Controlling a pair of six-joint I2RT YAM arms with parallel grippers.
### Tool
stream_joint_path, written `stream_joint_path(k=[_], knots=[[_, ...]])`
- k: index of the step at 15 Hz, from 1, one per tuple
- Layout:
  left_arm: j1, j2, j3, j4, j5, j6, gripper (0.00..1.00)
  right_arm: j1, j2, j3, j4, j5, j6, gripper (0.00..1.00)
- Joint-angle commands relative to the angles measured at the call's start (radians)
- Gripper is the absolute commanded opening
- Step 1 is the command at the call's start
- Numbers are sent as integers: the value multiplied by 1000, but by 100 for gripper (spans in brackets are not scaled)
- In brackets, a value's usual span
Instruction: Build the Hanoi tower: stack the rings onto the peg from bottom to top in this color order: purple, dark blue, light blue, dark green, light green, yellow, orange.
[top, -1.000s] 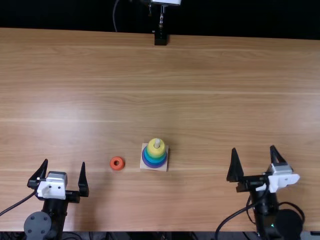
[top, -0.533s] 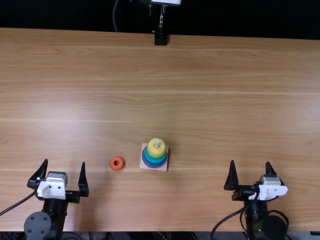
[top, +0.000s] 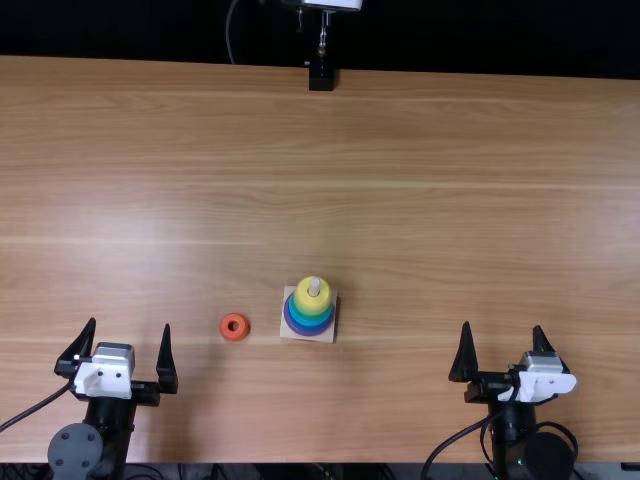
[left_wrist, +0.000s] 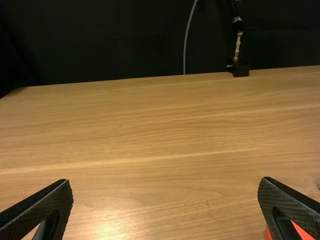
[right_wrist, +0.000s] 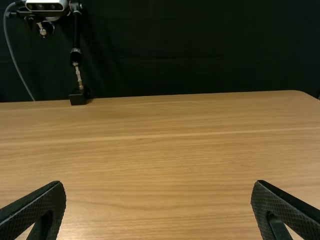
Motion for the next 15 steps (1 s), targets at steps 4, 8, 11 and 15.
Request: stream_joint_path(k=[4,8,11,15], knots=[[4,-12,-51,-19,3,7,100,-2,-12,-15,5,9,1,100],[2,-12,-51,-19,-4,1,100,-2,-12,-15,5,9,1,100],[8,-12,-51,-19,5,1,100,-2,-12,-15,5,9,1,100],[7,26,72,104,9,10,100,-2,-12,-15,5,9,1,100]])
